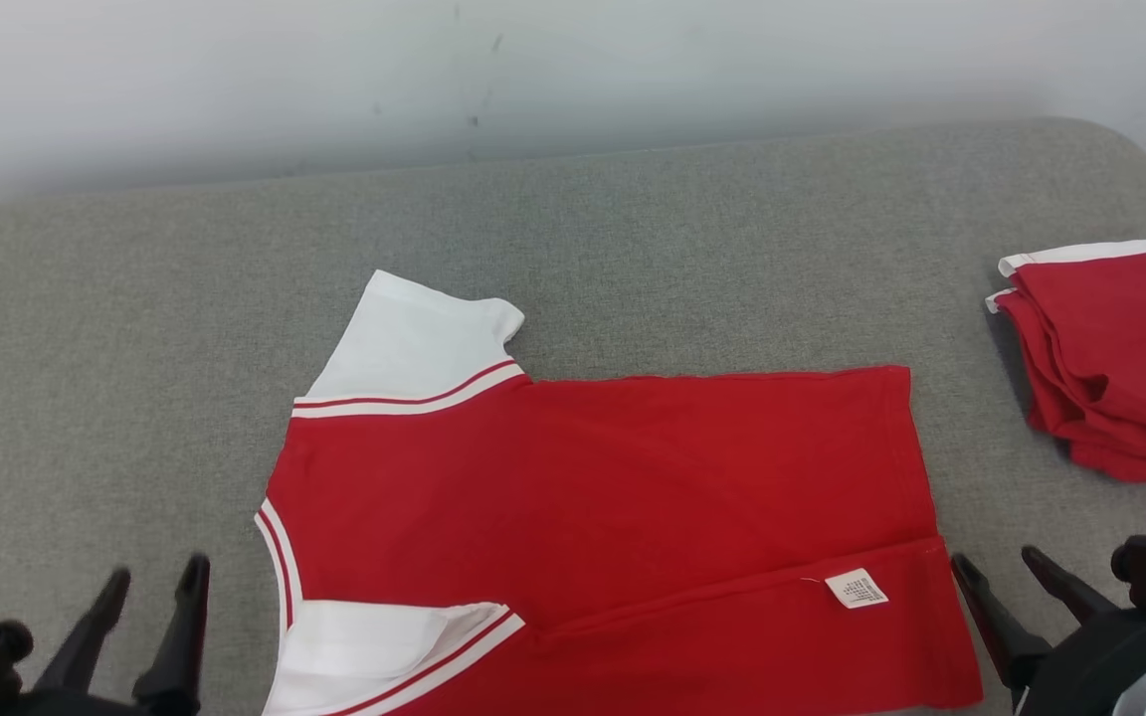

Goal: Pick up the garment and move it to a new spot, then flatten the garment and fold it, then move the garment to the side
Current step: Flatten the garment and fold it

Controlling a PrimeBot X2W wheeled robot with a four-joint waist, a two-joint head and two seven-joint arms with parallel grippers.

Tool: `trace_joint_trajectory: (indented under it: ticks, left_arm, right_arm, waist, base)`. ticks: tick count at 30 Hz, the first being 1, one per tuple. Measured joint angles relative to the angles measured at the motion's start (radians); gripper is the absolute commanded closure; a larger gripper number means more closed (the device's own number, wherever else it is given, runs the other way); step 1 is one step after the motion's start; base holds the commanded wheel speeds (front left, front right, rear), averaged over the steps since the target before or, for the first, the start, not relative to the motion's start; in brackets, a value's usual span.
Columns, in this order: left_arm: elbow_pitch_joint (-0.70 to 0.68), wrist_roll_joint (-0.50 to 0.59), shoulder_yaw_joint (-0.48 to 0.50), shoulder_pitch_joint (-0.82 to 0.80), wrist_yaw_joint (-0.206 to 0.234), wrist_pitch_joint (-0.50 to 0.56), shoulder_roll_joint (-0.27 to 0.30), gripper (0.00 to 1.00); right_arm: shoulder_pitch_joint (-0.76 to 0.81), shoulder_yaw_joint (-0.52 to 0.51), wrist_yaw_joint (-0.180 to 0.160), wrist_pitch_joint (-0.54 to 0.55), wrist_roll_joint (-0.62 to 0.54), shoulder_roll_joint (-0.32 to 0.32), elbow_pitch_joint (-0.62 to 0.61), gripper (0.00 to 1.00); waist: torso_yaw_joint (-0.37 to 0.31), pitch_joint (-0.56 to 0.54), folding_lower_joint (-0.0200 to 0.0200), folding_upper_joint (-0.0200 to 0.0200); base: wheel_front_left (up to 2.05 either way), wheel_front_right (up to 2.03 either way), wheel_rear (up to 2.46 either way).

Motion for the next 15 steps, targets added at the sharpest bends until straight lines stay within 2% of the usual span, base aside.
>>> trace_joint_trajectory:
  ticks: [8, 15]
  left_arm:
    - [-0.001, 0.111, -0.074, -0.103, -0.019, -0.199, -0.036, 0.00]
    - [0.089, 0.208, -0.128, -0.141, -0.018, -0.316, -0.045, 0.00]
  right_arm:
    - [-0.084, 0.027, 0.001, -0.119, -0.075, 0.030, -0.009, 0.00]
    - [-0.125, 0.057, 0.001, -0.234, -0.127, 0.082, 0.053, 0.00]
  waist:
    - [-0.009, -0.019, 0.0000, 0.0000]
    - [-0.018, -0.039, 0.0000, 0.0000]
  base:
    - [0.00, 0.00, 0.00]
    - [0.00, 0.00, 0.00]
